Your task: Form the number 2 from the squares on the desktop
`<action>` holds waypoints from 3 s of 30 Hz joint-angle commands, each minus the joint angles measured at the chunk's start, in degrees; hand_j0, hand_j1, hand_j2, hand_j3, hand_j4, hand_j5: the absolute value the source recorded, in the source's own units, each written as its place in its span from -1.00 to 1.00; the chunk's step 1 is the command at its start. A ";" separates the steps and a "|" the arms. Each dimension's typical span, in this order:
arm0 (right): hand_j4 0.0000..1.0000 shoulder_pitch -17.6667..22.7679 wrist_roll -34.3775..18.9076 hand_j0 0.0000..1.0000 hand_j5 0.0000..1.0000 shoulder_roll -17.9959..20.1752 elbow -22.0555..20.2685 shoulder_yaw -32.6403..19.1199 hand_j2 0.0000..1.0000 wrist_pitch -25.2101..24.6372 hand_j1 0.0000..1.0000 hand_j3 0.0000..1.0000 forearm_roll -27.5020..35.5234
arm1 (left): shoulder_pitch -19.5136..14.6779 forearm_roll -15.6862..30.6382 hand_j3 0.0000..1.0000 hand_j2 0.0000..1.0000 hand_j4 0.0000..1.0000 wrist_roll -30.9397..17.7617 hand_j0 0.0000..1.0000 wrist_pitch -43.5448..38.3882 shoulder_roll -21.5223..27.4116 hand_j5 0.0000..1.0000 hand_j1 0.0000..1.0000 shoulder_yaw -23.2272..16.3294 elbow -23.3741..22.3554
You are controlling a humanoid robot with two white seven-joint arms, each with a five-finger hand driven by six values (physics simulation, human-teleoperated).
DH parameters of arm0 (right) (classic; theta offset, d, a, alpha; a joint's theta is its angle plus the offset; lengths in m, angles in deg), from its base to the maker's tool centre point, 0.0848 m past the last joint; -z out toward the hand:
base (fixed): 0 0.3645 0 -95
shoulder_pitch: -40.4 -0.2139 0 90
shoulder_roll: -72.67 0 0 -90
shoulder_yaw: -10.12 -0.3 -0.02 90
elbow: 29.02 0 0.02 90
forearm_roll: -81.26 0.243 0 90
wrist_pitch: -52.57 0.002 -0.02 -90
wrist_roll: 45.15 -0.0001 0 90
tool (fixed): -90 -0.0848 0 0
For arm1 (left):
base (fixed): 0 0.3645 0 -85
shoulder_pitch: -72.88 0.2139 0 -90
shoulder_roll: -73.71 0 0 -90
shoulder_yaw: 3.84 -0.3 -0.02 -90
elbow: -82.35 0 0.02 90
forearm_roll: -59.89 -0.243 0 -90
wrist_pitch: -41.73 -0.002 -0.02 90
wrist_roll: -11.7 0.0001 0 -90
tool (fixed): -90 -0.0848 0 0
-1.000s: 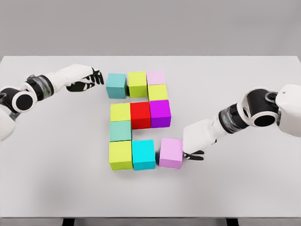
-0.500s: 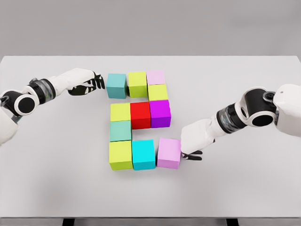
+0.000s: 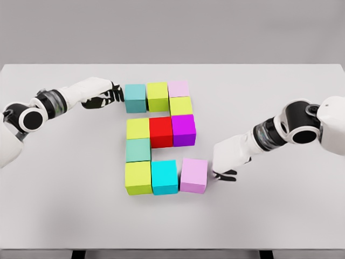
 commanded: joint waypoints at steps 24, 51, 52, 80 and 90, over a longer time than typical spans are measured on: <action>-0.74 0.00 0.00 -0.74 -0.74 -1.58 1.25 -0.16 -0.74 -0.10 -0.74 -0.74 0.16 | 0.44 0.53 1.00 1.00 1.00 -0.07 1.00 0.42 4.80 1.00 1.00 0.84 0.57; -0.74 -0.53 0.00 -0.74 -0.74 -2.89 1.60 -1.22 -0.74 -0.10 -0.74 -0.74 0.25 | 6.68 0.97 1.00 1.00 1.00 0.46 1.00 23.91 19.31 1.00 1.00 7.60 11.29; -0.74 -0.53 0.00 -0.74 -0.74 -2.89 1.60 -1.22 -0.74 -0.10 -0.74 -0.74 0.25 | 6.68 0.89 1.00 1.00 1.00 0.55 1.00 23.91 19.31 1.00 1.00 7.60 11.29; -0.73 -1.05 0.00 -0.73 -0.73 -2.72 3.18 -1.57 -0.73 -0.10 -0.73 -0.73 -0.01 | 6.77 2.03 1.00 1.00 1.00 0.46 1.00 23.91 19.39 1.00 1.00 7.60 10.67; 0.96 -1.06 0.00 0.96 0.96 8.44 5.73 -12.38 0.96 -0.10 0.96 0.96 -0.01 | 7.56 2.55 1.00 1.00 1.00 0.46 1.00 23.91 19.57 1.00 1.00 7.52 10.15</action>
